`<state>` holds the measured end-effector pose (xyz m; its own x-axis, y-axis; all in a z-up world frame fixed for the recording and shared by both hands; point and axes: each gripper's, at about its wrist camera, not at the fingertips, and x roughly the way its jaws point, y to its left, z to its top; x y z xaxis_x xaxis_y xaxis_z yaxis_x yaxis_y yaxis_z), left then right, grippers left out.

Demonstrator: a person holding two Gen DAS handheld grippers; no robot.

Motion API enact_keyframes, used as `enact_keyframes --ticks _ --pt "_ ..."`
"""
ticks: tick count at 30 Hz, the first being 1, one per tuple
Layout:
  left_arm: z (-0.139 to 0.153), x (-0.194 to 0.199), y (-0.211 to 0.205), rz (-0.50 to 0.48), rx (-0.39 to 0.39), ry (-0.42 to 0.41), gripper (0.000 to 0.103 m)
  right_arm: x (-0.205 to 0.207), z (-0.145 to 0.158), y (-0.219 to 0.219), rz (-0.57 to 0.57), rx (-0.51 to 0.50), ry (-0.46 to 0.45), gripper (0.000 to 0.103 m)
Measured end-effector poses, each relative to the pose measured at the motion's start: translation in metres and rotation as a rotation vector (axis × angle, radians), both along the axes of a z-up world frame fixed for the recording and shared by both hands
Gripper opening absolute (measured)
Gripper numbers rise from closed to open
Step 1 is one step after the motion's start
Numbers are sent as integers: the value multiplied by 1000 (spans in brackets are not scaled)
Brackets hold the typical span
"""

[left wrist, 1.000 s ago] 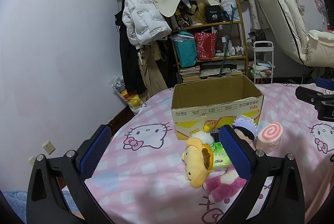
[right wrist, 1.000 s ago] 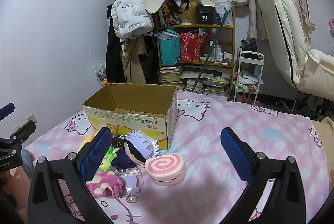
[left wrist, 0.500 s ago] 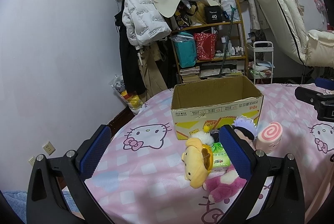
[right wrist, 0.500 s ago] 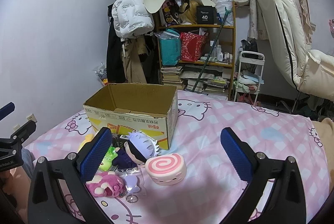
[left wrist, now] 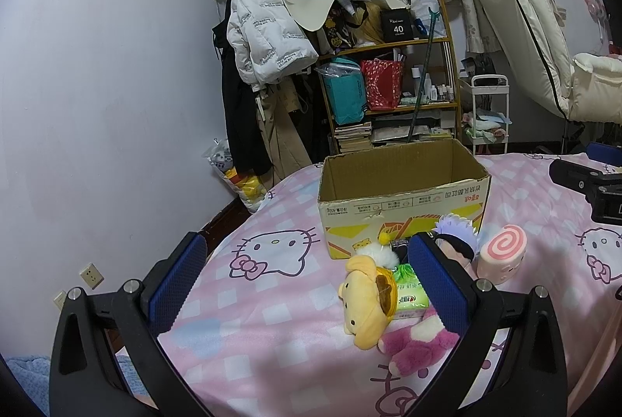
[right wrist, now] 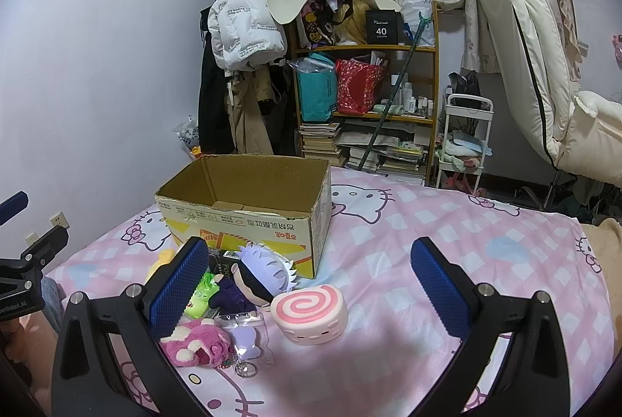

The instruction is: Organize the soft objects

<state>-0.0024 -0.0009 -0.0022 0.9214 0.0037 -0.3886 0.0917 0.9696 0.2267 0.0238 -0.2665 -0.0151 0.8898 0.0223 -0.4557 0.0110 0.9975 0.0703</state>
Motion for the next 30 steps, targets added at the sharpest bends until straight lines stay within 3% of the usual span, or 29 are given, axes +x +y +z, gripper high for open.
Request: enact_keyframes --ticks 13,17,30 --pt "-9 3 -5 -30 20 37 102 4 -9 4 -7 -3 24 103" --pt "-10 5 -12 -56 35 58 102 9 -16 -4 -22 39 51 103" --pt "-24 29 -50 -156 79 184 102 38 -19 -22 -1 114 123 103"
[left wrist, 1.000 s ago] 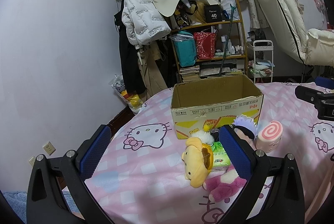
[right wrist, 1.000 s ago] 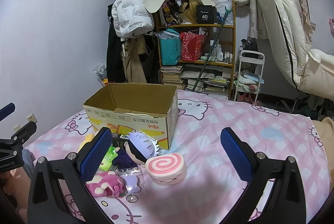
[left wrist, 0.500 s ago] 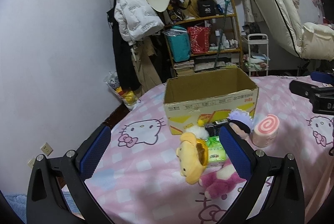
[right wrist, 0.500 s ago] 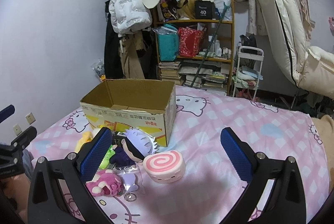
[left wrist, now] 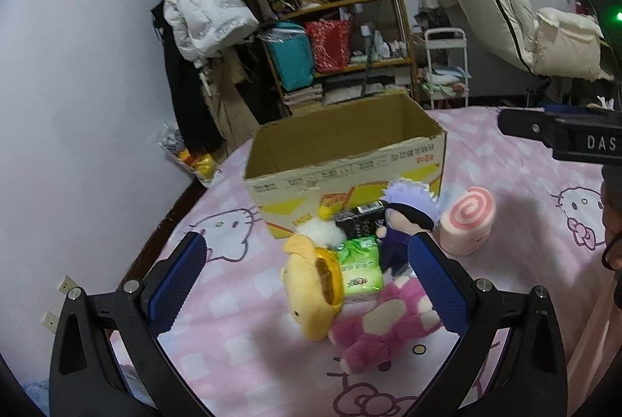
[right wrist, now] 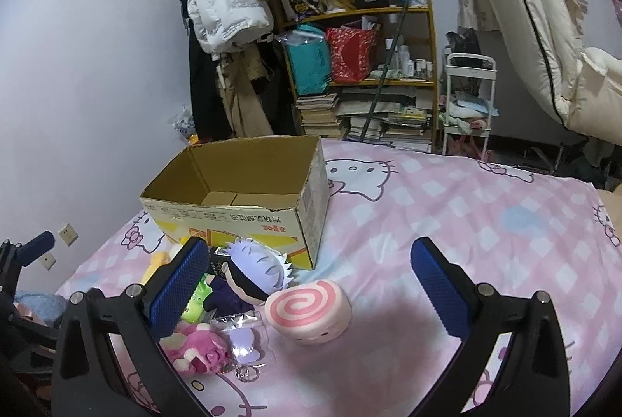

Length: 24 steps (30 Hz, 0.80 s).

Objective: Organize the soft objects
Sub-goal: 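Lower the right tool onto the pink swirl cushion while the left tool approaches the pink bear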

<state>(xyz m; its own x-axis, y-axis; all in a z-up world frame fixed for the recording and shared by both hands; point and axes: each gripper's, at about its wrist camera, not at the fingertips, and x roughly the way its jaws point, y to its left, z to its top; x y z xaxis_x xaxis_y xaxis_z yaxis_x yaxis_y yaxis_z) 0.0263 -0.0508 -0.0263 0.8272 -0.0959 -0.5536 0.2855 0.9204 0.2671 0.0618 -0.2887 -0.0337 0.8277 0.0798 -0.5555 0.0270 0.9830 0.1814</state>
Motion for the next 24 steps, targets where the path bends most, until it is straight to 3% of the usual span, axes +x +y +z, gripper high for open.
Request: enact_keyframes --ticks 11,17,24 --pt "-28 26 -21 -36 33 135 102 37 -21 12 118 -48 127 103" --pt "-47 38 -26 -47 22 252 102 50 -41 18 138 -71 201 103" --pt "-66 42 -31 -84 -2 357 102 61 -63 11 154 -24 281 103"
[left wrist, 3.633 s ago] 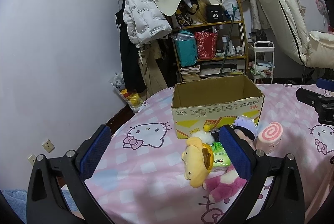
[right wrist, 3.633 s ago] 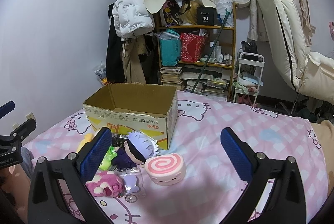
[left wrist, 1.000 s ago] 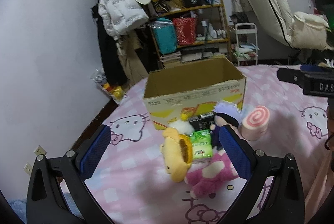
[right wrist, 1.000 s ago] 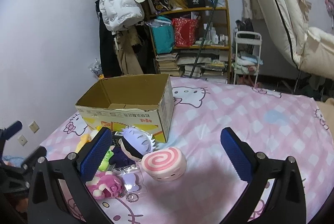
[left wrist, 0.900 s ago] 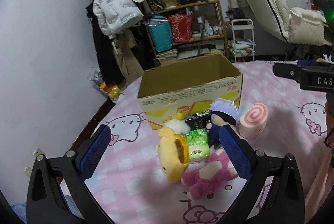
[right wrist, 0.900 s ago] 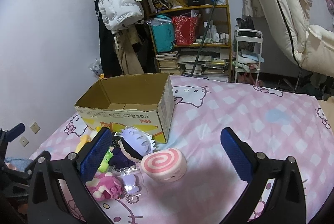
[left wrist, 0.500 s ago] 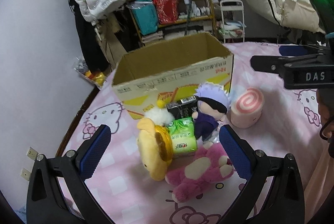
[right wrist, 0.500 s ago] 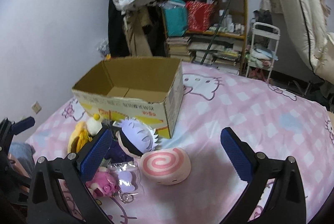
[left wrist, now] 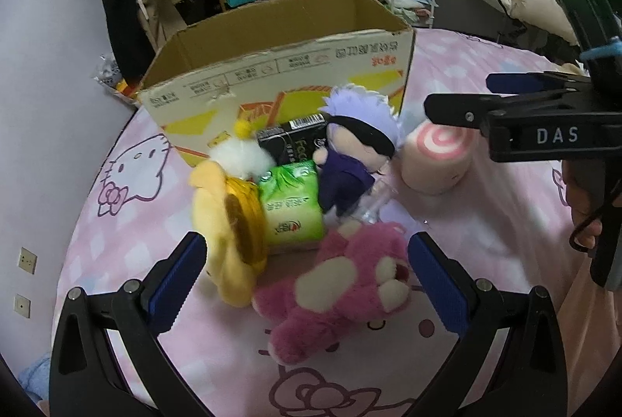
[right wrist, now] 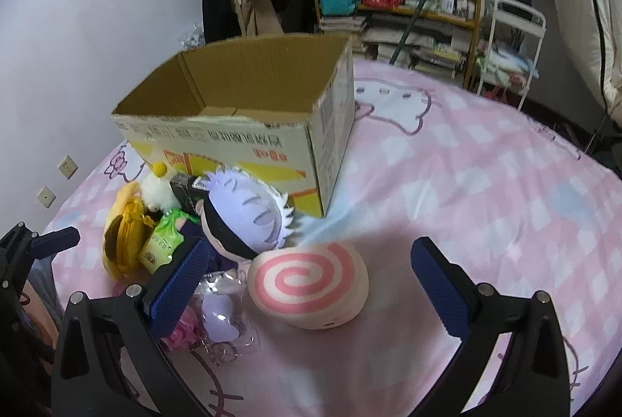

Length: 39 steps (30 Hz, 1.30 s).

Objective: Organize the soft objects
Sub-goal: 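Lower the right tool onto the pink swirl cushion while the left tool approaches the pink bear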

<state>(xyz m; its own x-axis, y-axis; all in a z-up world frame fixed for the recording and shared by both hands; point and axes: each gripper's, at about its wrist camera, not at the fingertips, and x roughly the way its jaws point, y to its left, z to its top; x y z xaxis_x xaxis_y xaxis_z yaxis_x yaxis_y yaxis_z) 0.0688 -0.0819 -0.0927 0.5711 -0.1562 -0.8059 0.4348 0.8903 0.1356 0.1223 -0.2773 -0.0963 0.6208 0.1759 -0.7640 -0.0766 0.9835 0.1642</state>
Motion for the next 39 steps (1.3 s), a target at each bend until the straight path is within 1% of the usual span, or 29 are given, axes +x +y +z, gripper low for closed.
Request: enact_keyframes --ticks 3,8,12,18,22,25,27,28,29,30,32,33,38,39 --pt "-4 0 -2 -19 -14 20 102 2 -5 3 14 4 16 103" --pt "-13 3 -5 -31 -3 71 102 4 -13 7 33 3 45 103" --pt "-20 6 -8 -38 9 105 102 10 -23 9 44 -2 90 103" --pt "-35 10 -16 -64 50 164 102 17 -38 5 32 0 147 103" --pt "-45 11 -21 -65 82 199 102 20 -45 6 39 -2 173 103" --pt "-47 10 -22 -67 87 205 102 23 -51 8 36 -12 195 100" --pt "-49 9 -22 -66 91 213 94 24 -53 9 24 -40 198 95" --pt "-50 9 -21 -64 95 222 82 24 -53 9 26 -33 198 92" --pt "-52 10 -20 -68 80 246 81 24 -53 8 29 -25 199 88" --pt "-51 10 -18 -64 73 247 81 24 -53 8 31 -23 200 87" --pt "-50 11 -15 -62 48 252 77 23 -53 9 30 -24 201 82" --pt "-50 11 -14 -60 39 255 76 22 -53 8 28 -22 200 81" --pt "-46 9 -10 -53 22 250 74 20 -51 5 12 -9 200 67" --pt "-45 9 -10 -49 22 247 74 19 -50 5 10 -12 199 66"
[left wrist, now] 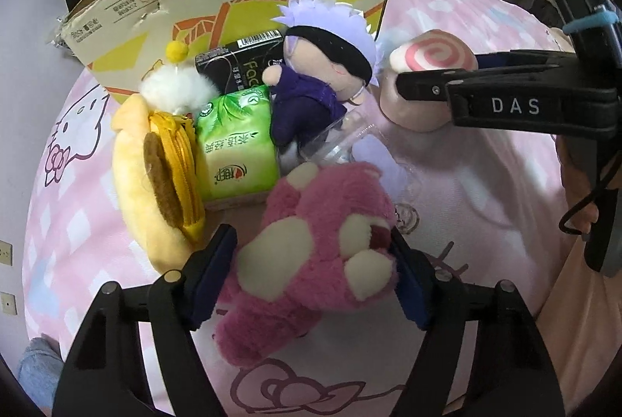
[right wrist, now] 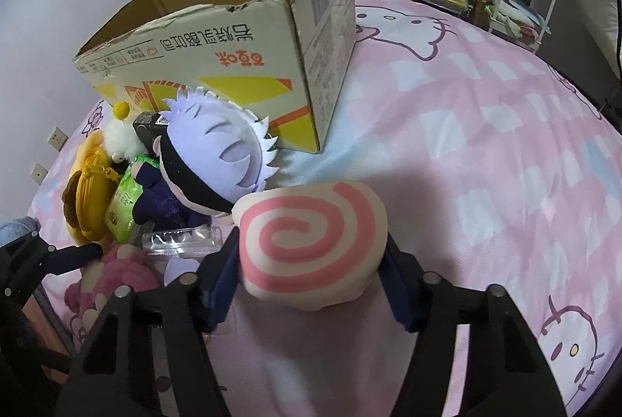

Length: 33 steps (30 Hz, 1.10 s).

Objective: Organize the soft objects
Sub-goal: 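Lower the right tool onto the pink swirl cushion while the left tool approaches the pink bear, then close the right tool on the swirl cushion while the left tool grasps the pink bear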

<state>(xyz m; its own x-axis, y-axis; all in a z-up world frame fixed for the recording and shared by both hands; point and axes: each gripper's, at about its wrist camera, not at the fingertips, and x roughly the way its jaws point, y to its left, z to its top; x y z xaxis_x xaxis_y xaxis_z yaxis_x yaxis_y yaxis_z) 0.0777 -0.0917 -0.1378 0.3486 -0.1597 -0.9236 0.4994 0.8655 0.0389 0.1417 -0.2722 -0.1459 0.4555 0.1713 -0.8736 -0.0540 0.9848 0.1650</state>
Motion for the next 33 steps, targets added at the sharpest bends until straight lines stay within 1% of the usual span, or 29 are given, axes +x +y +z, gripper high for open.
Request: enact_keyframes --ticks 2,3,6,12,17,20,28,33 --pt "2 -1 2 14 5 -11 74 -3 3 1 2 -9 -5 62" --pt "3 -1 4 18 7 -15 74 -4 4 2 3 -12 -7 62" --pt "6 -2 8 31 -2 -16 75 -7 9 2 0 -2 -12 61" --pt "6 1 18 69 -42 32 74 -15 20 1 -17 -10 -43 61" --pt "12 -5 22 71 -59 7 74 -26 31 5 -8 -21 -73 61" --pt "19 -7 25 80 -66 -42 74 -33 40 5 -8 -18 -108 61" --pt "59 -21 41 126 -131 -240 74 -51 66 3 -21 33 -224 61" --pt "76 -24 49 156 -150 -335 74 -58 78 5 -19 34 -296 61"
